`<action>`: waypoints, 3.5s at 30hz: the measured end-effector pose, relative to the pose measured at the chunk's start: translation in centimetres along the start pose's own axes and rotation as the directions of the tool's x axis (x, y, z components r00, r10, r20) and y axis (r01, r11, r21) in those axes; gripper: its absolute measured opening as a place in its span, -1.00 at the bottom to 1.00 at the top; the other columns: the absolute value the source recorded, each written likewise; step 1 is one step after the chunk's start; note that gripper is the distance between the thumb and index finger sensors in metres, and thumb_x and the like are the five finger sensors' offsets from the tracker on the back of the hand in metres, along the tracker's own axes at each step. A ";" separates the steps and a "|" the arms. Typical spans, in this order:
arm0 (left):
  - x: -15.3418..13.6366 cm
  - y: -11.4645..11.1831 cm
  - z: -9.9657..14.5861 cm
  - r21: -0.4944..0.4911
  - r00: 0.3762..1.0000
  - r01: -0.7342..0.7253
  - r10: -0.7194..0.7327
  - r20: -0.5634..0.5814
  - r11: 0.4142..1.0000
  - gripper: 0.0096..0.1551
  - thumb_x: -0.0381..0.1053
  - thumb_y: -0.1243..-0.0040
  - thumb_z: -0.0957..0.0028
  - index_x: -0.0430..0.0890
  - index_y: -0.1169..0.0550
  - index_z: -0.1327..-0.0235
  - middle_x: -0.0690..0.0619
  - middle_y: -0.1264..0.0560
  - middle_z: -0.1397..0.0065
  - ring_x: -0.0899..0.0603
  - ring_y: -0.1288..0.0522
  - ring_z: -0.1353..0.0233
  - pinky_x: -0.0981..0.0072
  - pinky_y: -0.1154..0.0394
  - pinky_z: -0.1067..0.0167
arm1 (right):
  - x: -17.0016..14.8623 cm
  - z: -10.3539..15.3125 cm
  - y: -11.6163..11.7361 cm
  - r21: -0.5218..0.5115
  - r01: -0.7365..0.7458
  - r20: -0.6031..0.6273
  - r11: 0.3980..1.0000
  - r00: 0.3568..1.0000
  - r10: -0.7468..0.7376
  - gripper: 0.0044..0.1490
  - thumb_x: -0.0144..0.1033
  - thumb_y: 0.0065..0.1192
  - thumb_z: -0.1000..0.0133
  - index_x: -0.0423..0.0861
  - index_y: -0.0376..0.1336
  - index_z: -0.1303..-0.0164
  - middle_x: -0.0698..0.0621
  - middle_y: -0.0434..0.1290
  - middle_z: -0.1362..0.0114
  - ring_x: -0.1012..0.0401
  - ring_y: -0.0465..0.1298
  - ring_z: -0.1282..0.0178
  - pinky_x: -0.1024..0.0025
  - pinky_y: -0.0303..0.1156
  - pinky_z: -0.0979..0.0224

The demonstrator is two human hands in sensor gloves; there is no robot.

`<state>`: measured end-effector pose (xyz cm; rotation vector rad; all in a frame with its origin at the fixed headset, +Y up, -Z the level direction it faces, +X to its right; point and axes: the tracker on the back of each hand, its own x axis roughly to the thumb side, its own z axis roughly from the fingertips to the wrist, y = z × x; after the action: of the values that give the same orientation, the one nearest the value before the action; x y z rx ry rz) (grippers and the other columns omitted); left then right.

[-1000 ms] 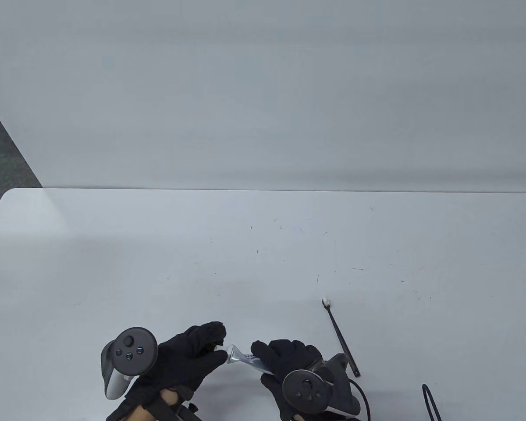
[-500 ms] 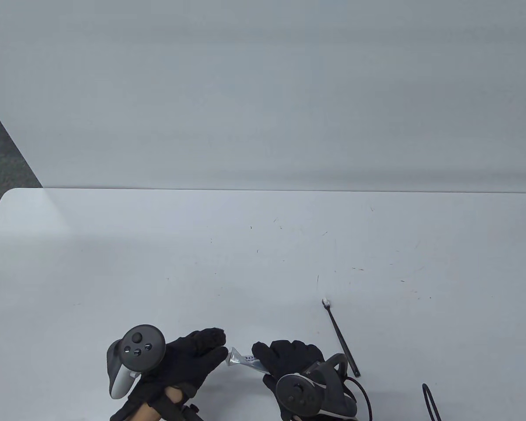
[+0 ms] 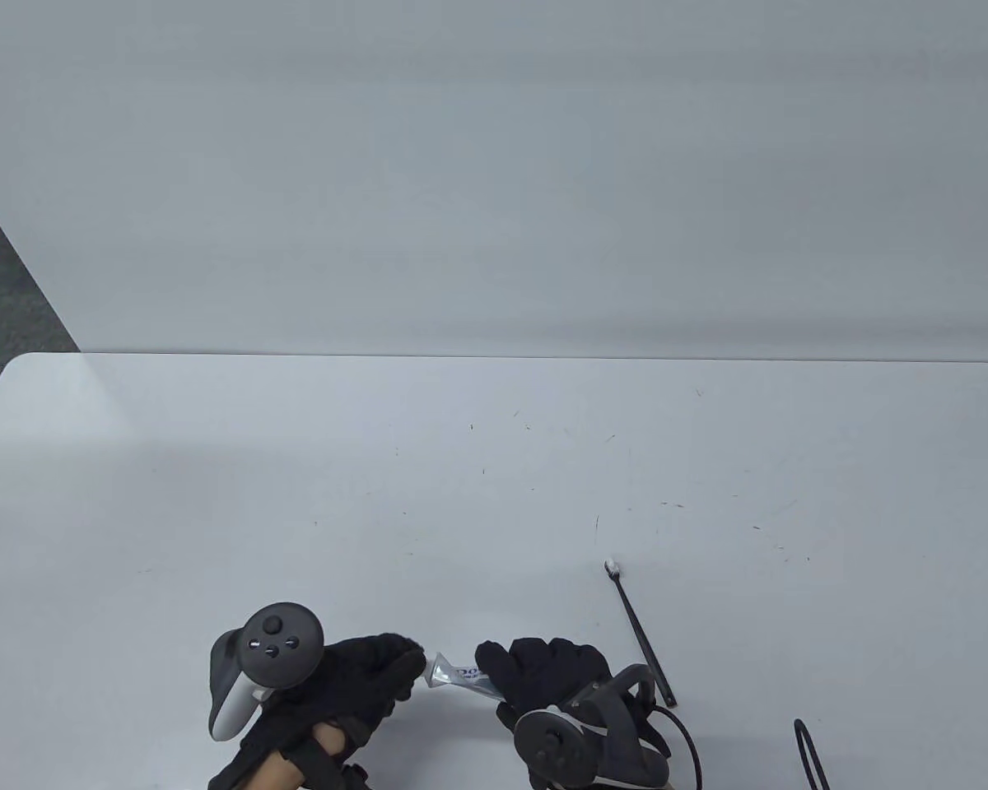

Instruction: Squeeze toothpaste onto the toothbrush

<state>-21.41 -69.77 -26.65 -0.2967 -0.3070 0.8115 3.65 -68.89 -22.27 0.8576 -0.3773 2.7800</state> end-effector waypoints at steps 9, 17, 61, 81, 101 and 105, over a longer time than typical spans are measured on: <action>0.6 0.2 0.1 0.075 0.995 -0.035 0.028 0.094 0.997 -0.49 0.10 -0.32 0.10 -0.05 -0.67 -0.09 -0.15 -0.69 -0.04 -0.22 -0.70 0.07 -0.15 -0.58 0.07 | -0.4 -0.1 -0.2 -0.008 0.033 -0.003 0.999 0.999 -0.033 -0.32 -0.38 0.51 0.10 -0.03 0.35 -0.29 -0.16 0.47 -0.26 -0.24 0.54 -0.10 -0.25 0.52 -0.06; -1.2 2.5 1.0 0.290 0.989 -0.145 0.143 0.027 0.946 -0.32 0.30 -0.17 0.03 -0.05 -0.57 -0.25 -0.18 -0.64 -0.19 -0.29 -0.68 -0.03 -0.19 -0.57 0.03 | -5.0 0.0 -3.9 -0.192 0.328 -0.170 0.925 0.917 -0.361 -0.10 -0.34 0.34 0.04 -0.12 0.02 -0.49 -0.27 0.39 -0.30 -0.37 0.51 0.02 -0.20 0.52 0.12; -1.8 2.5 0.6 0.225 0.989 -0.145 0.143 0.025 0.964 -0.34 0.28 -0.18 0.01 -0.07 -0.60 -0.23 -0.20 -0.65 -0.20 -0.32 -0.68 -0.06 -0.22 -0.57 0.00 | -8.5 -7.3 7.3 0.348 0.224 -0.654 0.910 0.753 0.065 -0.29 -0.24 0.24 0.01 -0.07 0.23 -0.41 -0.15 0.42 -0.26 -0.04 0.60 0.06 0.05 0.58 0.16; 3.4 2.2 3.5 0.488 0.566 0.749 -0.816 -0.120 0.448 0.18 0.55 -0.23 0.24 0.33 0.03 -0.61 -0.04 0.33 -0.73 -0.34 0.36 -0.72 -0.48 0.22 -0.56 | -7.8 2.6 -6.9 -0.299 -0.211 -0.093 0.931 0.977 0.192 -0.09 0.03 0.22 0.04 0.22 -0.05 -0.52 -0.02 0.00 -0.69 -0.26 0.02 -0.66 -0.71 -0.12 -0.32; -0.8 2.1 0.2 0.236 0.601 0.797 -0.770 -0.214 0.557 0.20 0.57 -0.21 0.31 0.31 -0.01 -0.61 -0.06 0.27 -0.73 -0.36 0.29 -0.73 -0.49 0.16 -0.55 | -11.4 4.3 -3.3 -0.151 -0.185 -0.177 0.971 0.971 0.158 -0.06 0.03 0.18 0.03 -0.10 0.05 -0.53 -0.18 0.08 -0.63 -0.29 0.13 -0.60 -0.65 0.01 -0.35; -0.8 2.0 0.2 0.229 0.601 0.797 -0.771 -0.211 0.559 0.20 0.56 -0.21 0.30 0.30 -0.01 -0.61 -0.07 0.26 -0.73 -0.36 0.28 -0.73 -0.49 0.15 -0.55 | -11.4 4.3 -3.2 -0.153 -0.180 -0.177 0.972 0.972 0.152 -0.06 0.03 0.17 0.03 -0.11 0.05 -0.53 -0.18 0.08 -0.63 -0.29 0.14 -0.59 -0.65 0.02 -0.35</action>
<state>-23.33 -68.99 -27.34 0.1177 -0.1923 -0.0738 16.00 -68.50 -24.83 0.5783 -0.6718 2.8915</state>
